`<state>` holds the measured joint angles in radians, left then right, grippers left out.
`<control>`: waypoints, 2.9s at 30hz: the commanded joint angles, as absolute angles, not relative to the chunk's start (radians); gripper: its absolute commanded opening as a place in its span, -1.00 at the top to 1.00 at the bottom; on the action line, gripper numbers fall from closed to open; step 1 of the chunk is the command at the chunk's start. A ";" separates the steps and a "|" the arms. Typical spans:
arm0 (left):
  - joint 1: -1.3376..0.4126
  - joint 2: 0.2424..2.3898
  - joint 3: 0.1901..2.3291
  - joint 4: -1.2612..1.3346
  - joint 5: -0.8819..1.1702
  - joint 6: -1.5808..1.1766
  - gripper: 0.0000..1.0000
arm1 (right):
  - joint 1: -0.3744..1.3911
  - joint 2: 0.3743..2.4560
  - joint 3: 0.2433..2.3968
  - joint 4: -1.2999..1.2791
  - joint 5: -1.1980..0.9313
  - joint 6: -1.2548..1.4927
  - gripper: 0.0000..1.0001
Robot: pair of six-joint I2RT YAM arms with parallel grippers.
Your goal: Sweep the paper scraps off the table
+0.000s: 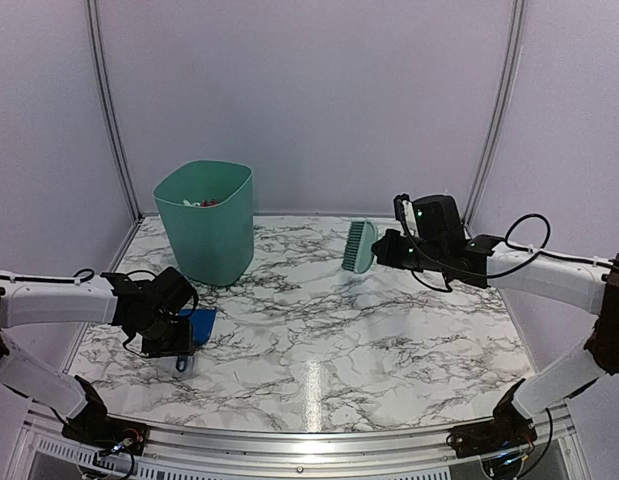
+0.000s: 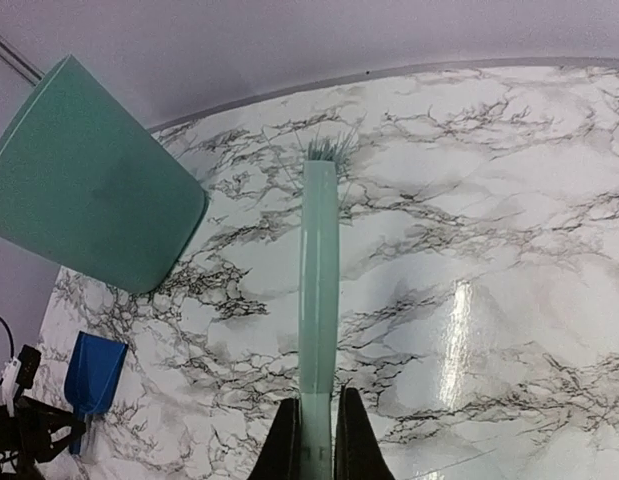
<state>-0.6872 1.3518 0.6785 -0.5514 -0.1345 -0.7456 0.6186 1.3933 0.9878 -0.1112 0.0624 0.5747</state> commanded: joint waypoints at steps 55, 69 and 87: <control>-0.683 1.088 0.900 -0.839 -0.242 -0.723 -0.98 | 0.494 1.958 1.289 -0.490 -0.411 0.664 -0.03; -0.674 1.106 1.056 -0.886 -0.313 -0.618 -0.98 | 0.477 1.845 1.415 -0.719 -0.216 0.554 -0.48; -0.606 1.065 1.405 -0.925 -0.555 -0.300 -0.98 | 0.477 1.486 1.661 -0.762 0.122 0.327 -0.91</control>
<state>-0.6128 1.0878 1.3941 -0.9169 -0.4747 -0.3912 0.4835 1.5917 1.7039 -0.8330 0.0135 0.3790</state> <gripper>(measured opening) 0.989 0.933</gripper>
